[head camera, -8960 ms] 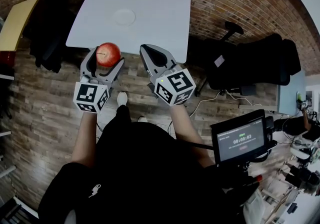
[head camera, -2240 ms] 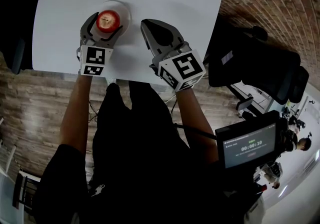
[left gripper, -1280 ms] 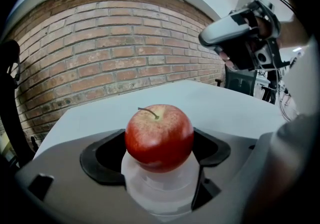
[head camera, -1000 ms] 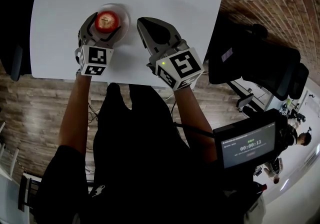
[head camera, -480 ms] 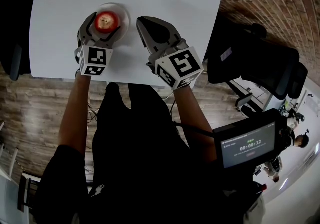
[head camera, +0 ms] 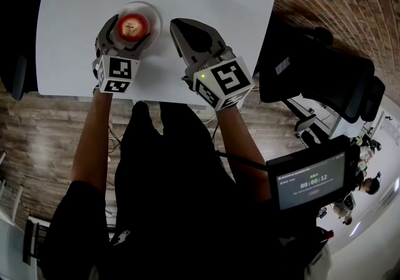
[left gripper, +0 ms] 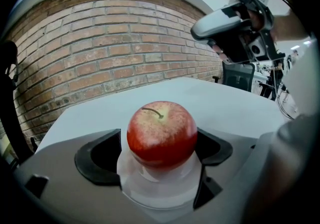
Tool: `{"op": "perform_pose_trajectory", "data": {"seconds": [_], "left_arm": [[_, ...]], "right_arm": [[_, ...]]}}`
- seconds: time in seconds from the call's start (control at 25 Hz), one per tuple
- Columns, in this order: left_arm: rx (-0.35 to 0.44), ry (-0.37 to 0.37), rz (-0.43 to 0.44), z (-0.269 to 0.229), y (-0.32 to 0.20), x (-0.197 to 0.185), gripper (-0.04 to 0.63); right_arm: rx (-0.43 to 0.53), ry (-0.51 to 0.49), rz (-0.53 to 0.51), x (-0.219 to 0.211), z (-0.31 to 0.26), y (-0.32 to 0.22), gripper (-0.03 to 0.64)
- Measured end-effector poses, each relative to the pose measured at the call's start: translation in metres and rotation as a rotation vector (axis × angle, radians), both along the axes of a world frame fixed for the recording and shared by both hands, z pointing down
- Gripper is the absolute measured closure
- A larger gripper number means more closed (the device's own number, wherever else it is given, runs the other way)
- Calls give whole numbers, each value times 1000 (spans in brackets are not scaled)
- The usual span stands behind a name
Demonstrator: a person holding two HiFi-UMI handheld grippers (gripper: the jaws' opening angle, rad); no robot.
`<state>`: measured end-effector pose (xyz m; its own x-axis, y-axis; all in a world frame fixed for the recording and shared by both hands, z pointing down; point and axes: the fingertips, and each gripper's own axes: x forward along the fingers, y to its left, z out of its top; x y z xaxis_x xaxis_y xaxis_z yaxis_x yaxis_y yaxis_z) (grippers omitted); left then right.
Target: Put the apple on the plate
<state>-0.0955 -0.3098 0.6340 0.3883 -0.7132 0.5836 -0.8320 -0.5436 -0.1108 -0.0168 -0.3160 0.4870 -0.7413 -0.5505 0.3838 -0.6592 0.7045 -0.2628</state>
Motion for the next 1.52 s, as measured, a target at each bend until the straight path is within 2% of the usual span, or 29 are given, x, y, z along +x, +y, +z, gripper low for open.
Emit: {"op": "perform_pose_trajectory", "data": {"seconds": [0.44,0.72,1.36,1.52], "left_arm": [[-26,11,-5,2,7,3,140],[-47,5,-6,7,7,4,86],[15,-8,-3,-30,26,-3,81],[18,16,5,-44,32,-2,84]], "right_arm": [[3,-2,9,7,-3,9,614],[2,-3,17,12,-1,10,614],[50,-2,3,3,-23,22,614],[58,-7,17,5,-31,27,614]]}}
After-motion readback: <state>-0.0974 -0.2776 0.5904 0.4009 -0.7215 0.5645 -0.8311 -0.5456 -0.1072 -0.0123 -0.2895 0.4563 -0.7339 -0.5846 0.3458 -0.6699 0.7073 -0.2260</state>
